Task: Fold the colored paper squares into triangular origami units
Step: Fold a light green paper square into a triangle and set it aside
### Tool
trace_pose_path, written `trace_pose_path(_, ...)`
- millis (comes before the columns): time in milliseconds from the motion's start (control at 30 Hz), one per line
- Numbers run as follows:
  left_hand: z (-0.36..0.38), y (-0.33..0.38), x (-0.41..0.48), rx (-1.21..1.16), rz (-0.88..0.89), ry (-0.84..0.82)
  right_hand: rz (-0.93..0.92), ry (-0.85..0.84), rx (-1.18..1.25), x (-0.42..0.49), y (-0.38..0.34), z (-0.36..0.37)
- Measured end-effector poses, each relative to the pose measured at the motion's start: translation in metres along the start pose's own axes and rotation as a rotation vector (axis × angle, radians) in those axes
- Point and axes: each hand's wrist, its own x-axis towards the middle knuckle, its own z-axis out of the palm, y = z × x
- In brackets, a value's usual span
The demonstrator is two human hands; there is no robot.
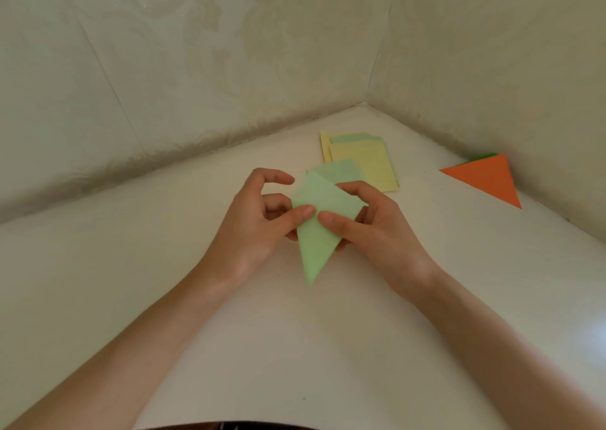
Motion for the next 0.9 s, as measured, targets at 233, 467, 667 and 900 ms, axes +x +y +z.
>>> trace_pose_path(233,0.001,-0.005,-0.002,0.029,0.043,0.032,-0.065,0.079,-0.036,-0.002,0.003,0.006)
trace_pose_path(467,0.002,-0.006,-0.003,0.185,0.042,-0.042,-0.253,0.226,-0.186,-0.002,0.003,0.004)
trace_pose_path(667,0.001,-0.005,-0.003,0.195,0.062,-0.004,-0.55,0.176,-0.523,-0.005,0.009,0.007)
trace_pose_path(900,0.0,-0.001,-0.003,0.15,0.07,0.024,-0.678,0.128,-0.647,0.001,0.019,0.005)
